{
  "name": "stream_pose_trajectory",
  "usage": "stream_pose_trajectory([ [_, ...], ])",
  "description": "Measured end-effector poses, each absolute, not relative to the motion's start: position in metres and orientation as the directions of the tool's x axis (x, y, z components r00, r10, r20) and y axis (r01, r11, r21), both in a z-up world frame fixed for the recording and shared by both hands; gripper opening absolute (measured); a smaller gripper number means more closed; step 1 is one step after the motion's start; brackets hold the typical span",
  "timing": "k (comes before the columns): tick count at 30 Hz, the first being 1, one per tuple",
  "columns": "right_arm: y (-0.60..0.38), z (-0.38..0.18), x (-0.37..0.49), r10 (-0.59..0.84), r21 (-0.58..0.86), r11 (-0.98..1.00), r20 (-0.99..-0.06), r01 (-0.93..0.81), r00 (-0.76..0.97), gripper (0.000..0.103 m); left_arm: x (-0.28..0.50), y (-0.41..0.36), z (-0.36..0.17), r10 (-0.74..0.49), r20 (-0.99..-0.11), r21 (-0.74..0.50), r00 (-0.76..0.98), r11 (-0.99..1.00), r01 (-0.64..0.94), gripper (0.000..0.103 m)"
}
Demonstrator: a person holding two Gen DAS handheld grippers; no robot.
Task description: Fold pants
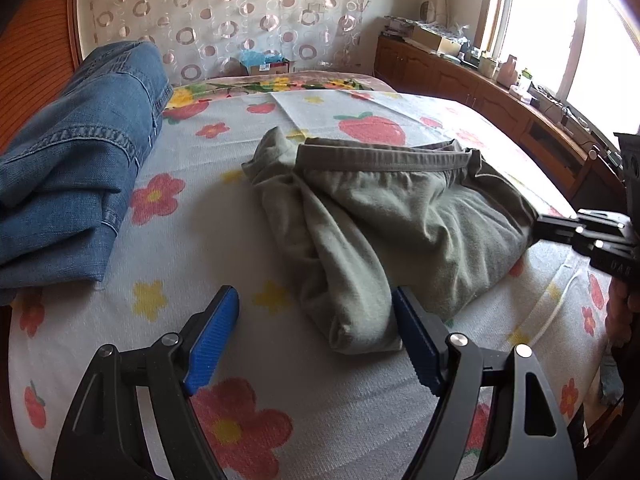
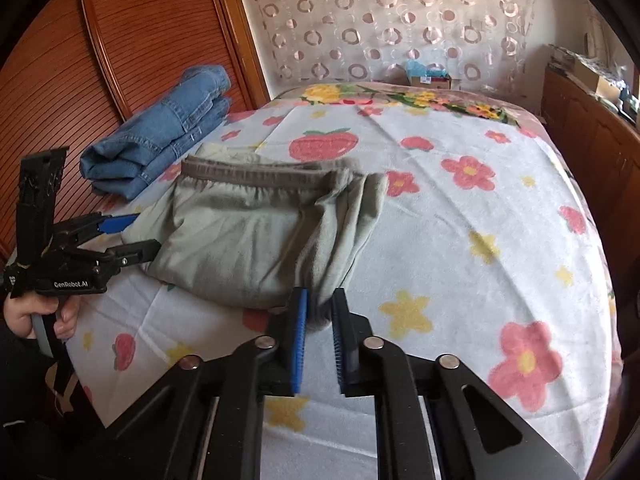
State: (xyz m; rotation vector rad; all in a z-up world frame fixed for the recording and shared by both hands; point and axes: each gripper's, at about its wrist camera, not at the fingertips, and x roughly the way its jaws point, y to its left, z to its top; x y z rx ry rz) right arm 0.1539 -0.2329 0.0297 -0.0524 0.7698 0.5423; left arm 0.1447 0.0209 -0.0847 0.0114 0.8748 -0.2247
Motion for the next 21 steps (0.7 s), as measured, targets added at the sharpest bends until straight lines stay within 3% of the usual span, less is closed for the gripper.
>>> stream_pose_trajectory([
  [9, -0.235, 0.038, 0.138, 0.422, 0.109, 0.878, -0.637, -0.467, 0.646, 0.006, 0.145, 0.02, -0.085, -0.188, -0.762, -0.079, 0.619, 0.977, 0.2, 0.079],
  [14, -0.232, 0.03, 0.132, 0.389, 0.066, 0.876, -0.68, -0.477, 0.622, 0.026, 0.145, 0.021, -0.085, -0.188, -0.762, -0.078, 0.62, 0.977, 0.2, 0.079],
  [21, -0.227, 0.026, 0.139, 0.356, 0.009, 0.87, -0.703, -0.494, 0.615, 0.028, 0.144, 0.022, -0.085, -0.187, -0.761, -0.077, 0.621, 0.977, 0.199, 0.079],
])
